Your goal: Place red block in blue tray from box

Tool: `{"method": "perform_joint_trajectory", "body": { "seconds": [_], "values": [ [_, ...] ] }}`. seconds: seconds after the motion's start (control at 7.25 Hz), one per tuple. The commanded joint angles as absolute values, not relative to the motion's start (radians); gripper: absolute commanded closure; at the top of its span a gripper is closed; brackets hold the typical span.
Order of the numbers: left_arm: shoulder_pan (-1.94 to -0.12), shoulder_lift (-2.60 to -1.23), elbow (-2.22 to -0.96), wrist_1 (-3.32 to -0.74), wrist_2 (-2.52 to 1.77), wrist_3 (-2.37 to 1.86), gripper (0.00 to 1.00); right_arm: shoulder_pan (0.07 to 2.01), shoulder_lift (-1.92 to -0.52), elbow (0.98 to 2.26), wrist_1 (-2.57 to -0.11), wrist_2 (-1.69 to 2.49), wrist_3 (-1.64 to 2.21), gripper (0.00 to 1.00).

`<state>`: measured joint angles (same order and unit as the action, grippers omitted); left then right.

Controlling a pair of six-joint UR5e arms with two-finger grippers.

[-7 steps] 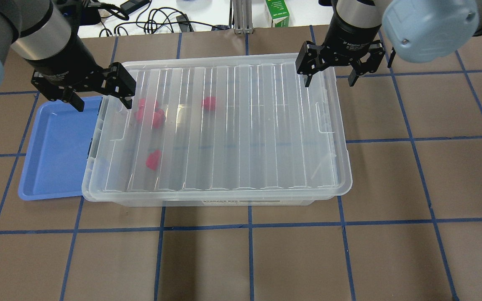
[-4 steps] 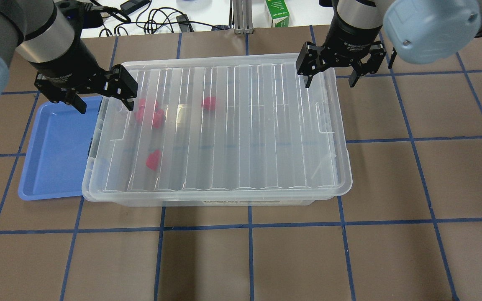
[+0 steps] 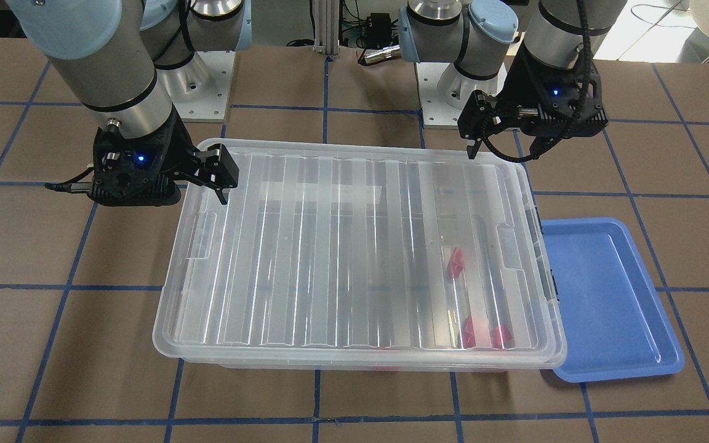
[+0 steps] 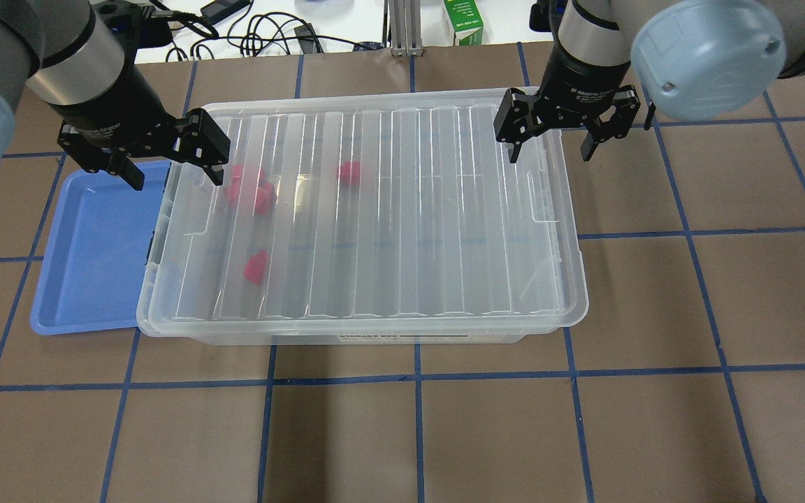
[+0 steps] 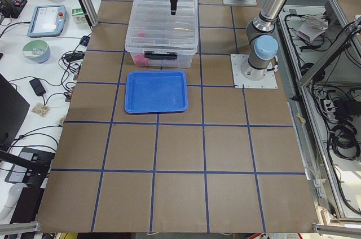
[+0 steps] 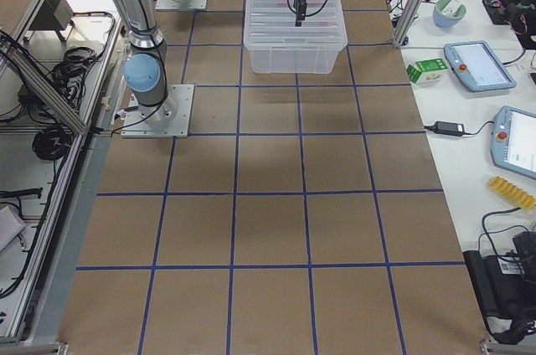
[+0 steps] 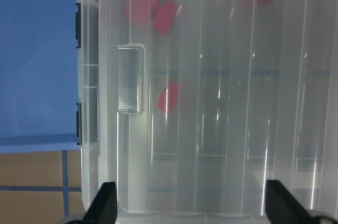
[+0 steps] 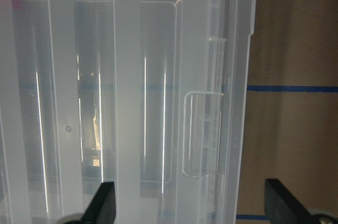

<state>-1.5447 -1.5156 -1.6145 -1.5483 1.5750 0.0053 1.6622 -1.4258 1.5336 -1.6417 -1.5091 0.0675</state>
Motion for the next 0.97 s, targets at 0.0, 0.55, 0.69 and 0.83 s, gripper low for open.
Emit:
{"method": "perform_joint_trajectory", "body": {
  "seconds": [0.0,0.55,0.69,0.83],
  "values": [
    [-1.545,-1.511,-1.614,-1.549,1.577,0.008,0.0,1.669,-1.431,1.56,-1.614,-1.506,0.063,0.0],
    [-1.543,-1.511,-1.615,-1.551,1.577,0.011,0.0,1.611,-1.392,1.587,-1.631,-1.706,0.052,0.0],
    [-1.543,-1.509,-1.614,-1.549,1.577,0.014,0.0,1.609,-1.347,1.612,-1.663,-1.695,0.028,0.0],
    [-1.543,-1.506,-1.614,-1.549,1.577,0.014,0.0,1.609,-1.313,1.647,-1.698,-1.69,0.031,0.0]
  ]
}}
